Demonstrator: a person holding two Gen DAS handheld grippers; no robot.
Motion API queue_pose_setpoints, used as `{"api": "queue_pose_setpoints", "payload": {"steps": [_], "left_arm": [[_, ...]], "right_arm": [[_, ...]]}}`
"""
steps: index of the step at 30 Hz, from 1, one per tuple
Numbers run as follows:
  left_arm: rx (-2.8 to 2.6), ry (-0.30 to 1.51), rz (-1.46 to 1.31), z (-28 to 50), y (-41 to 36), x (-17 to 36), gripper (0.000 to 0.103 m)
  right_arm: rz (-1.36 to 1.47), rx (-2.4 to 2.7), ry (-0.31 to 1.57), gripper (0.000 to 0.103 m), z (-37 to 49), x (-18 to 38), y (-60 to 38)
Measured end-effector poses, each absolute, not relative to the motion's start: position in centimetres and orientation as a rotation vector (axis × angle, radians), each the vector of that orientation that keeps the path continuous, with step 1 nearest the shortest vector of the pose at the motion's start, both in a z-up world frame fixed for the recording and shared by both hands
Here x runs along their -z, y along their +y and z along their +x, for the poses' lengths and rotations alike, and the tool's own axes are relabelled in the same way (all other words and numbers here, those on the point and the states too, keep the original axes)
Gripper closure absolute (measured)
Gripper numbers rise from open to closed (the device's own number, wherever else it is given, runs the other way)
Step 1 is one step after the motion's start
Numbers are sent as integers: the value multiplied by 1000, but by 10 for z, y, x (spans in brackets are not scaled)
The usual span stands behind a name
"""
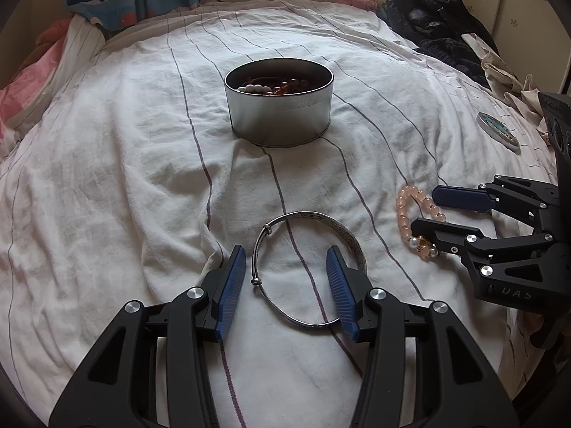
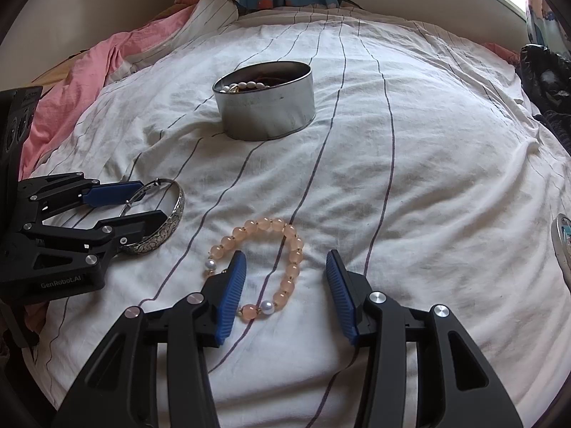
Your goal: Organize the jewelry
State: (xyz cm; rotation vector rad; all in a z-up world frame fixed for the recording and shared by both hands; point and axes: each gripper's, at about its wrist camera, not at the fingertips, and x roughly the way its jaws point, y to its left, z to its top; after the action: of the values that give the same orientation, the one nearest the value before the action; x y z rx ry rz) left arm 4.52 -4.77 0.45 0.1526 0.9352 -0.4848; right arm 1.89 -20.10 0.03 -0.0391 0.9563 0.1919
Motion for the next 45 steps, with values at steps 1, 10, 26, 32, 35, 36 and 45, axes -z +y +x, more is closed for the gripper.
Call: {"api": "queue_pose_setpoints", "payload": {"steps": [1,10,26,32,35,36,45], "left_arm": [[485,935,153,45,-48,-4,58],[485,935,155,45,-47,-4,58],[480,927,162,46,-46,-5,58],[454,914,143,46,-40,-7,63],[442,918,143,48,-39,-7,79],[440,920,150,48,-40,-6,88],[468,838,103,40,-46,-42,98]], "right_arm": [[-38,-192,955,57,19,0,-201],[-29,-196,959,57,19,1,-201],[-30,-218,950,95,19,-1,-198],[10,-219,929,95,19,-7,-205],[15,-222,925,95,20,-8,-206],[19,-225,922,95,19,-8,-206],[72,-277,805,95,20,-42,-210]]}}
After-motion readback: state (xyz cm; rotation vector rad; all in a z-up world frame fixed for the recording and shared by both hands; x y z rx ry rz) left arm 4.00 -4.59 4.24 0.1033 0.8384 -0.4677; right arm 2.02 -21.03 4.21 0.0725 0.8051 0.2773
